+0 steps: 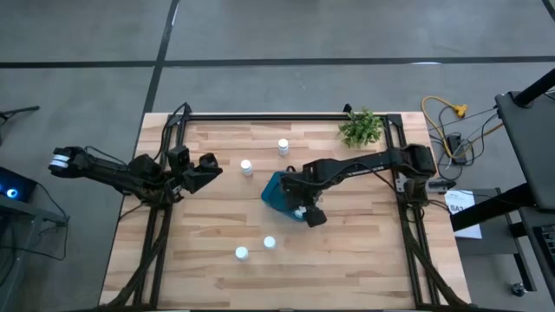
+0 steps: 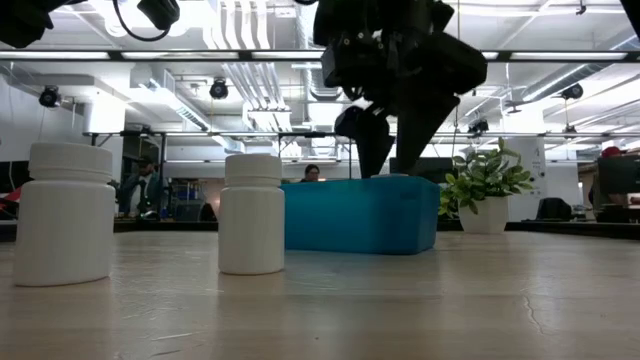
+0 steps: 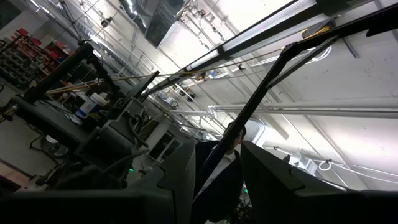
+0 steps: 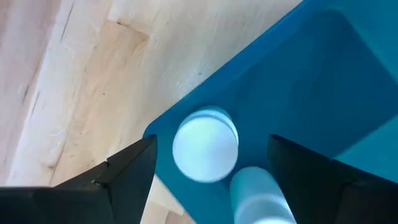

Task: Pick and place pill bottles into a basket
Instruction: Put the white pill bottle into the blue bin

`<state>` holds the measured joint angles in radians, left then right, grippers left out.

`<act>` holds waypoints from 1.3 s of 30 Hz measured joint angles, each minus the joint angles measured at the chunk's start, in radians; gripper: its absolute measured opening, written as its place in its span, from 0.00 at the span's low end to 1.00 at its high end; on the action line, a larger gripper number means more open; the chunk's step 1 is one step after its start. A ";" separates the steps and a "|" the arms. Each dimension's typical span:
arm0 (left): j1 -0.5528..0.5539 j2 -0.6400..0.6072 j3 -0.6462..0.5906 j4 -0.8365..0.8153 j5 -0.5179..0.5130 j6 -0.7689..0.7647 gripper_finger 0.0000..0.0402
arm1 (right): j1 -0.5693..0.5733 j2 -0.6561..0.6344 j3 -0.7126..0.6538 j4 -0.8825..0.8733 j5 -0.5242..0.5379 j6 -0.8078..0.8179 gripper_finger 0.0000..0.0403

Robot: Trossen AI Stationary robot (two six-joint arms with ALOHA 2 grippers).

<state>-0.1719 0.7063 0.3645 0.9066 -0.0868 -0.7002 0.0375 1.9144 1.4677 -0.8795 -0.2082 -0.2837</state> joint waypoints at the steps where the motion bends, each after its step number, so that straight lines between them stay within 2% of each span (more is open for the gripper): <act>1: 0.000 0.000 0.000 0.000 0.000 0.000 0.28 | -0.001 -0.007 0.000 -0.007 0.002 0.000 0.73; 13: 0.000 -0.002 -0.002 0.000 0.000 -0.001 0.28 | -0.022 -0.083 0.000 -0.029 0.009 0.063 0.68; 20: 0.000 -0.005 -0.003 0.000 0.000 0.000 0.28 | -0.079 -0.106 0.019 -0.039 0.026 0.070 0.65; 31: 0.000 -0.005 -0.011 -0.001 0.000 0.000 0.28 | -0.233 -0.079 0.190 -0.114 0.026 -0.003 0.69; 39: 0.000 -0.007 -0.012 -0.004 0.003 0.000 0.28 | -0.339 0.037 0.403 -0.238 0.026 -0.070 0.72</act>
<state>-0.1715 0.6991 0.3527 0.9028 -0.0842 -0.7006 -0.3017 1.9516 1.8706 -1.1174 -0.1822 -0.3539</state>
